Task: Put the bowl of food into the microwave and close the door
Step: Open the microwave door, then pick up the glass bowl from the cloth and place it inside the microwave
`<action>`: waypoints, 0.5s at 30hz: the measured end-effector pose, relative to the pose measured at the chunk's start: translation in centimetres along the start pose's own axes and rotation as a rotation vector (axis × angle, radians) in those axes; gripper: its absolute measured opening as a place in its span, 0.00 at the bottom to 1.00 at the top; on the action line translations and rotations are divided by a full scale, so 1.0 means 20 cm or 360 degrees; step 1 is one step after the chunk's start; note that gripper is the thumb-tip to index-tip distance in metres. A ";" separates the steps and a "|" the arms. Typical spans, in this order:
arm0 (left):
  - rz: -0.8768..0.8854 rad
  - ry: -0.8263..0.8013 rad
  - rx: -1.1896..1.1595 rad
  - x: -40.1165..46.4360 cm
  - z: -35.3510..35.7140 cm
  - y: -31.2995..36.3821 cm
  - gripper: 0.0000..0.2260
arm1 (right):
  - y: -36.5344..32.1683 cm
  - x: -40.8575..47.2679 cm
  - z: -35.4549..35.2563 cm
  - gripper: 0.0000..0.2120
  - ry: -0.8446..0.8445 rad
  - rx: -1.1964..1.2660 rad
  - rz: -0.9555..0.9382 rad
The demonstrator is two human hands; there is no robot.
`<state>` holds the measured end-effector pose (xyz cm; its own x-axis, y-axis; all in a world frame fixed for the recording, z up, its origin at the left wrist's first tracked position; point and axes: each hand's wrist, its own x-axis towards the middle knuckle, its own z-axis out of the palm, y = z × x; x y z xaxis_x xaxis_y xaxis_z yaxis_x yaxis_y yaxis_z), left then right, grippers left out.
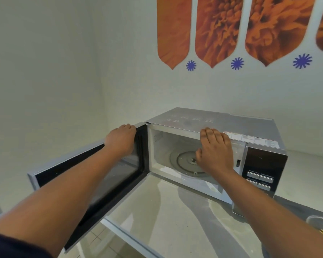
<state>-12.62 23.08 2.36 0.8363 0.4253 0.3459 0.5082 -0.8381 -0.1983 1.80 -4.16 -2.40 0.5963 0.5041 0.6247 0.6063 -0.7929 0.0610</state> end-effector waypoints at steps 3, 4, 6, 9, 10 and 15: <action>0.0010 0.0113 0.0000 0.00 0.03 -0.02 0.24 | 0.00 0.00 0.01 0.31 0.0023 -0.0005 0.0000; 0.0012 0.0131 -0.0006 0.00 0.04 -0.03 0.24 | 0.01 0.00 0.02 0.31 0.0026 -0.0007 -0.0002; 0.0003 0.0140 -0.0024 0.00 0.05 -0.06 0.24 | 0.01 0.00 0.03 0.32 0.0037 -0.0008 -0.0009; -0.0024 0.0151 -0.0056 0.00 0.06 -0.08 0.22 | 0.01 0.00 0.04 0.31 0.0063 0.0010 -0.0019; -0.0029 0.0161 -0.0067 0.00 0.06 -0.08 0.21 | 0.02 0.00 0.04 0.31 0.0072 0.0009 -0.0019; -0.0030 0.0199 -0.0067 -0.01 0.06 -0.08 0.20 | 0.02 0.00 0.06 0.32 0.0103 0.0038 -0.0019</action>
<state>-13.25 24.69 1.54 0.7933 0.3974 0.4612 0.5123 -0.8451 -0.1530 2.67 -4.07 -3.41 0.5541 0.4896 0.6732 0.6262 -0.7780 0.0504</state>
